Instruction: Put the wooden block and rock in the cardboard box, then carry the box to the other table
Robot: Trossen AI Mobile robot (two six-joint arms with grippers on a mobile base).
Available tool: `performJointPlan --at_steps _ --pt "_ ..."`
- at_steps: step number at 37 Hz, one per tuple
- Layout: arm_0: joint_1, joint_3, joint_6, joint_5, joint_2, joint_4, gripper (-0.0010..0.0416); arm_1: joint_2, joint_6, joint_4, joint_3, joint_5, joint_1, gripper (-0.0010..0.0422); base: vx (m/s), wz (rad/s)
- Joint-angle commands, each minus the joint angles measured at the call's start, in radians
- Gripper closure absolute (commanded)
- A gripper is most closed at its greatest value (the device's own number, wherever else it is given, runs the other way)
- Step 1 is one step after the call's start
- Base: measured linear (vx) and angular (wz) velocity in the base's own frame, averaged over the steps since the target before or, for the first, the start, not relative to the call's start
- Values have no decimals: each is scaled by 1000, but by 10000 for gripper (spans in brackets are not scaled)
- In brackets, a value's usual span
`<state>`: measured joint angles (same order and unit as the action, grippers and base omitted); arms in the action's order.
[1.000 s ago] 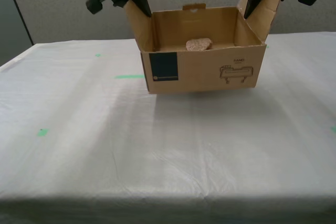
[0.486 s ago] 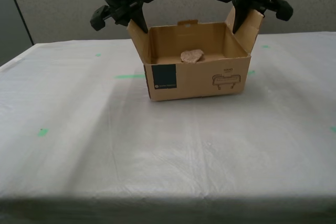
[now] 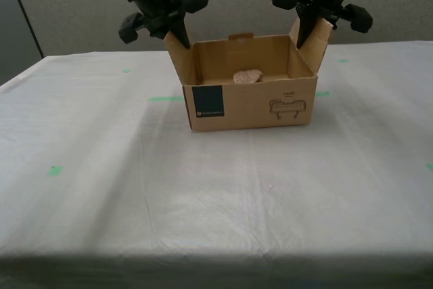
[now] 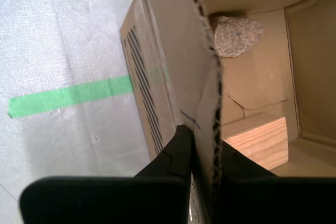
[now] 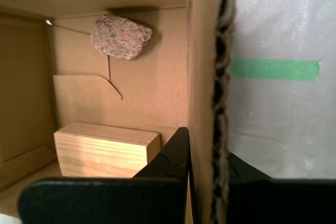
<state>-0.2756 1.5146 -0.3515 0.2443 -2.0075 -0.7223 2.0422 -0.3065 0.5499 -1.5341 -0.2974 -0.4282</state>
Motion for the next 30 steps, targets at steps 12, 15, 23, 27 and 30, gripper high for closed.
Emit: performJointPlan --at_steps 12,15,23,27,30 --pt "-1 -16 -3 8 3 16 406 13 6 -5 0 5 2 412 0 0" --pt "-1 -16 -3 8 3 18 406 13 6 -5 0 5 2 412 0 0" --pt "-2 -16 -6 9 3 21 406 13 1 -4 0 5 2 412 0 0" --pt "-2 -16 -3 8 3 20 405 13 0 -4 0 5 2 412 0 0" --pt "-2 -16 -3 8 3 20 405 13 0 -5 0 5 2 408 0 0"
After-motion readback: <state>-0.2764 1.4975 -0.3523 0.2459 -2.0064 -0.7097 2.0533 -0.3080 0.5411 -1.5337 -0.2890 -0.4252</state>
